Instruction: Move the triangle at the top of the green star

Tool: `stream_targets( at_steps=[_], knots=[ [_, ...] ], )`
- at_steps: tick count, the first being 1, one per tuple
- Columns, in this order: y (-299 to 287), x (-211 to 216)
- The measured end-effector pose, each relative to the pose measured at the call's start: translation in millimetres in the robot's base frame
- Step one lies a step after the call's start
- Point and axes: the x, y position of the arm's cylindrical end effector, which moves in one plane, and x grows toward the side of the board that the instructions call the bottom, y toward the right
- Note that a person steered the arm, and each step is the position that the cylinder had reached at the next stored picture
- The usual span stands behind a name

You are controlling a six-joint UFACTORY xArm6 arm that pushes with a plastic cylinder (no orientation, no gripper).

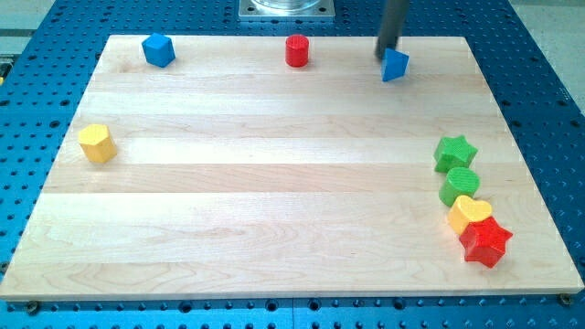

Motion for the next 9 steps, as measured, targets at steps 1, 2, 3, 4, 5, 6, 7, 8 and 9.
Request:
stream_targets(
  at_steps=[1,2,3,4,5,6,7,8,9],
  knots=[
    [45.1,41.9],
    [47.1,55.5],
    [31.5,47.7],
    [1.9,70.2],
    [14.0,82.6],
    [57.8,86.0],
    [43.7,94.1],
    [40.8,103.1],
    [73.8,114.0]
  ],
)
